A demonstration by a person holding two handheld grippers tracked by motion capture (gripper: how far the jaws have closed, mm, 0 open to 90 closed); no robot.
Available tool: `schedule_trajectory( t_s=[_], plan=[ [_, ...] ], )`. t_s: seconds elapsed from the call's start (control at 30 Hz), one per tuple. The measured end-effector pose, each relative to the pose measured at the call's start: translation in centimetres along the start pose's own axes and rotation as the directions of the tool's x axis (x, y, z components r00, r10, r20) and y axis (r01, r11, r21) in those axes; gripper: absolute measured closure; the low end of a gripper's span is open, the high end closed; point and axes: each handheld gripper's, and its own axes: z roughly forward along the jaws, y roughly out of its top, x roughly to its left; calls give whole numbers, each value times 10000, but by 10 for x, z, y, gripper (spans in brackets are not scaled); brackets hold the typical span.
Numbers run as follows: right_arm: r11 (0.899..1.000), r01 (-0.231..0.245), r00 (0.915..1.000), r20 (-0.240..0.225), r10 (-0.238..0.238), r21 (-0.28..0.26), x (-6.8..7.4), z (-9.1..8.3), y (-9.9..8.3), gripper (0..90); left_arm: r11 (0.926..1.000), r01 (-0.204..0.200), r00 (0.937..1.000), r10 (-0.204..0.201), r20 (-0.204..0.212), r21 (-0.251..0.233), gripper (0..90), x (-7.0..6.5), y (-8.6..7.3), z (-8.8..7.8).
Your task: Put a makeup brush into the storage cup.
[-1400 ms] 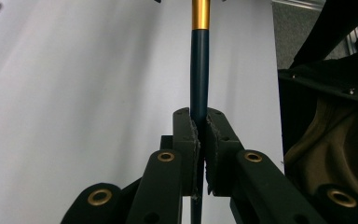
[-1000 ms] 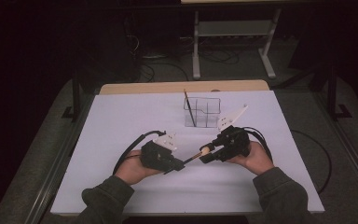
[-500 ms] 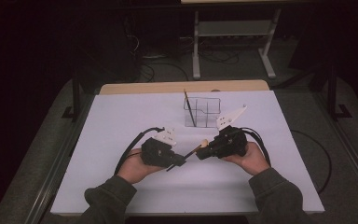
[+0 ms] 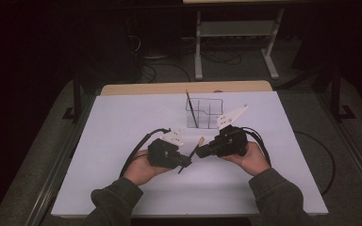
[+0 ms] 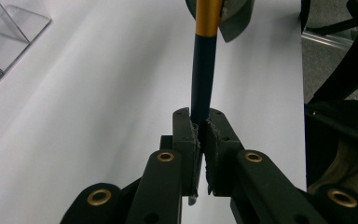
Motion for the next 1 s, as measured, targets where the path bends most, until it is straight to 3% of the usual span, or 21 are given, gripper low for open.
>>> schedule_trajectory(
  t_s=[0.2,0.37,0.67,1.0],
  plan=[
    [9999,73,10000,25,-73,-88,2,2,4,809,9995,-291,9996,291,-8,131,838,-1,4,4],
    [9996,237,9997,57,-236,-139,3,4,8,821,9999,-165,9998,165,68,-1,834,-2,4,4],
    [9968,393,9987,309,-415,700,5,0,16,828,9996,-286,9992,283,-268,-85,721,-3,0,-6],
    [9906,351,9968,659,-441,1321,0,-7,18,828,9992,49,9976,-76,-681,-397,667,-1,-16,-19]
  ],
)
